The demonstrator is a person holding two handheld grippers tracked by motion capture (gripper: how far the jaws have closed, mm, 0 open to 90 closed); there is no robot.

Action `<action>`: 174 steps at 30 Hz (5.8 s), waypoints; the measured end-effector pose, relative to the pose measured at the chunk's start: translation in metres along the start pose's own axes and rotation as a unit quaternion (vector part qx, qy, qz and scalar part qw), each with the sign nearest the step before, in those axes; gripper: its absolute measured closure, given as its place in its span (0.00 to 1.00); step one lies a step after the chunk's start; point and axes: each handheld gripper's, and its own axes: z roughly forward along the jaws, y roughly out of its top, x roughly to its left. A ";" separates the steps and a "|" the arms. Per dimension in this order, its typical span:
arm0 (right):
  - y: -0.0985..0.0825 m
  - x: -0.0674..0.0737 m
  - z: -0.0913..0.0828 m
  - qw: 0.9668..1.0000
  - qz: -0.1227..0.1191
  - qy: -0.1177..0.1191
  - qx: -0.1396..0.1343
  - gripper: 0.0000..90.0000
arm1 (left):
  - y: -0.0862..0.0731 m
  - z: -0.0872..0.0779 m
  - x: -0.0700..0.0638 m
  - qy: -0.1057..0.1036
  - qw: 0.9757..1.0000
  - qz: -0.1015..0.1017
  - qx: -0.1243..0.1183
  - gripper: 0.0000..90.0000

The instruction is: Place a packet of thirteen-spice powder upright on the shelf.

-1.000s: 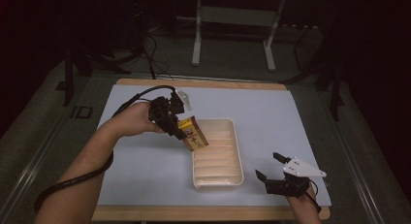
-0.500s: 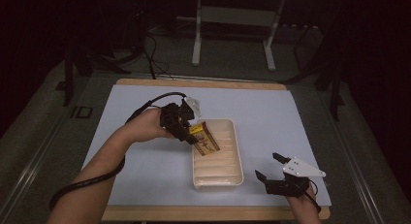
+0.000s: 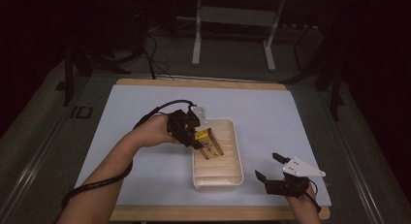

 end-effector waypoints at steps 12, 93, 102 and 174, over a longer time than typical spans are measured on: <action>0.000 0.000 0.000 1.000 -0.001 0.001 0.001 0.15 | 0.003 0.002 0.005 0.000 1.000 -0.002 -0.003 0.75; -0.001 -0.001 0.000 1.000 0.002 0.004 0.002 0.15 | 0.028 0.060 0.002 -0.010 0.999 0.035 0.034 0.66; -0.001 -0.001 0.000 1.000 0.000 0.005 0.002 0.15 | 0.029 0.041 -0.004 -0.009 0.999 0.031 0.018 0.62; 0.000 -0.001 -0.001 1.000 0.004 -0.008 0.000 0.15 | -0.151 0.005 -0.058 0.163 0.953 -0.208 -0.151 0.02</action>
